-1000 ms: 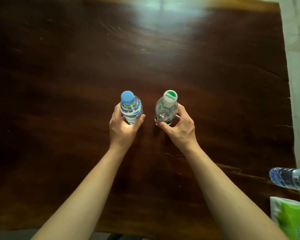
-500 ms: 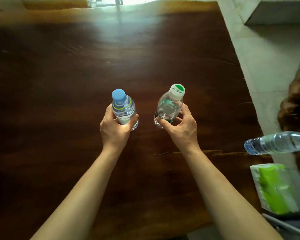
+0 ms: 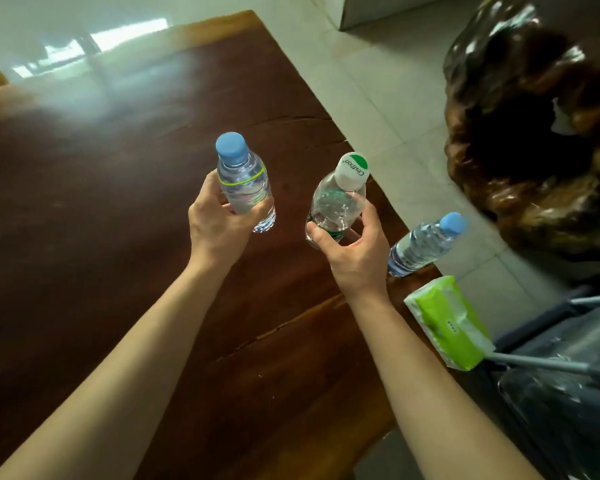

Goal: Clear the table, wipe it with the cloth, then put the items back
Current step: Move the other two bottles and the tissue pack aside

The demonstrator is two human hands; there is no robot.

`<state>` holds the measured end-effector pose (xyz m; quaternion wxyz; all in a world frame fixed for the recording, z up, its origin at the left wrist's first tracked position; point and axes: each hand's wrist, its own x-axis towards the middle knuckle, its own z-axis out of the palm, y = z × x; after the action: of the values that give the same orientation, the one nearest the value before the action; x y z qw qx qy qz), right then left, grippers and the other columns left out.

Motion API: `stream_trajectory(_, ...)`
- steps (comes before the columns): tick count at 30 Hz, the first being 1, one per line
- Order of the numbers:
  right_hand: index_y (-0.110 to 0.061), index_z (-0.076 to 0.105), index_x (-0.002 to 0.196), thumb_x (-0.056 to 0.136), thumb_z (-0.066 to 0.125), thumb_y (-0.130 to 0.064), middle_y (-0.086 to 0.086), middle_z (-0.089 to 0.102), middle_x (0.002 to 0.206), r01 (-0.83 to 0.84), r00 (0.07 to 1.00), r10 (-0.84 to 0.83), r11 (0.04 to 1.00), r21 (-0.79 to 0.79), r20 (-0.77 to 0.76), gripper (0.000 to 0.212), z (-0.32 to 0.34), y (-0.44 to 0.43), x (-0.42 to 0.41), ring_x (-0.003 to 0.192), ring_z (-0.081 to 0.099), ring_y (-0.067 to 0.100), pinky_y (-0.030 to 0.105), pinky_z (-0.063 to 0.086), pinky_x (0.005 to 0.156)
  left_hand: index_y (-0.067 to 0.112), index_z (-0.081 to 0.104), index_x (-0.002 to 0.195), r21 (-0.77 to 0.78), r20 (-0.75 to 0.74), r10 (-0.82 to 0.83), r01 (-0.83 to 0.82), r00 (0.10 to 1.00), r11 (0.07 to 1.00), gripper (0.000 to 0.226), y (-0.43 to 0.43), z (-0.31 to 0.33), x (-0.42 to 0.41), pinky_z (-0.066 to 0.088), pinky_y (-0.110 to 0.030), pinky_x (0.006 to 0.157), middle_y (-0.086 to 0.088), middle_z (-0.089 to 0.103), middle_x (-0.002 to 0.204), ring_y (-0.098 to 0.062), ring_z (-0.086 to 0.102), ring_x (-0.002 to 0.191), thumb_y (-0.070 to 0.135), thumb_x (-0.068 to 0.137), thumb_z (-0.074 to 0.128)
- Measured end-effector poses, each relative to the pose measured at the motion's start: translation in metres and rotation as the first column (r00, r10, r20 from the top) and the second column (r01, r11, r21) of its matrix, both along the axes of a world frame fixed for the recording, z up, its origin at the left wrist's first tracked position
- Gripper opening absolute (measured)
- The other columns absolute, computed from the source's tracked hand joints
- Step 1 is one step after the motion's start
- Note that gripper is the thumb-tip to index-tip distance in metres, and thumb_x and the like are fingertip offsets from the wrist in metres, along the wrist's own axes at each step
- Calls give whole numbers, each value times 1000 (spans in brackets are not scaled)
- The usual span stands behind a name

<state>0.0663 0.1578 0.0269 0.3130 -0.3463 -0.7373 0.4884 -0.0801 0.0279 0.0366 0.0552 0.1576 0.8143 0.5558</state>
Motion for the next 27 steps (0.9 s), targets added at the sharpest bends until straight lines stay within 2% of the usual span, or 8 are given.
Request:
stream_trajectory(2, -21, 58, 132, 75, 86, -41, -4, 68, 125, 94, 996, -94, 996, 3, -12, 67, -5, 15, -1, 116, 63, 5, 15, 50, 95, 15, 65, 123, 2, 10, -48, 48, 999, 999, 61, 31, -3, -2, 61, -39, 89, 3, 76, 105, -11, 74, 96, 30, 70, 90)
stream_trajectory(5, -26, 57, 132, 74, 86, -40, -7, 67, 126, 203, 978, -205, 978, -53, -36, 66, -16, 31, -7, 118, 62, 6, 33, 56, 98, 16, 65, 123, 22, 43, -113, 112, 993, 993, 59, 71, -9, -7, 61, -38, 90, 4, 75, 105, -10, 74, 94, 27, 70, 90)
stream_trajectory(7, -25, 57, 134, 74, 86, -41, -7, 65, 128, 270, 961, -273, 959, -86, -32, 68, -24, 40, -13, 120, 61, 6, 37, 55, 100, 16, 64, 124, 16, 54, -151, 150, 987, 989, 60, 96, -15, -11, 60, -39, 90, 3, 75, 107, -12, 74, 97, 26, 71, 90)
stream_trajectory(13, -13, 56, 136, 75, 87, -35, 3, 64, 131, 417, 906, -422, 898, -141, -8, 72, -47, 56, -22, 121, 62, 15, 43, 55, 100, 13, 62, 127, -18, 80, -248, 250, 965, 968, 63, 152, -35, -25, 60, -40, 93, -1, 74, 112, -14, 73, 102, 23, 72, 90)
stream_trajectory(18, -8, 53, 139, 77, 88, -32, 5, 61, 136, 464, 886, -462, 876, -132, 43, 75, -58, 63, -27, 125, 58, 13, 39, 54, 103, 14, 61, 130, -49, 103, -299, 305, 949, 951, 66, 178, -48, -30, 59, -36, 94, 2, 73, 113, -10, 72, 102, 21, 72, 91)
stream_trajectory(20, -7, 53, 139, 78, 88, -32, 6, 61, 136, 468, 884, -465, 876, -120, 55, 74, -60, 66, -28, 125, 58, 13, 35, 53, 104, 14, 61, 129, -57, 109, -310, 318, 944, 946, 65, 183, -51, -32, 59, -33, 94, 1, 73, 114, -12, 72, 103, 19, 72, 91)
stream_trajectory(24, -2, 56, 134, 76, 90, -26, 12, 65, 130, 473, 880, -468, 880, -46, 84, 71, -64, 70, -30, 117, 56, 10, -3, 33, 97, 13, 63, 126, -89, 119, -328, 339, 937, 937, 62, 187, -58, -35, 55, -16, 84, 4, 72, 109, -7, 70, 98, 17, 71, 91)
stream_trajectory(27, -2, 56, 133, 75, 90, -26, 12, 65, 129, 455, 888, -447, 889, -57, 108, 71, -66, 71, -29, 117, 58, 14, -5, 30, 95, 12, 62, 127, -93, 138, -350, 364, 926, 927, 63, 188, -65, -36, 55, -18, 86, 0, 72, 113, -10, 70, 101, 13, 71, 91)
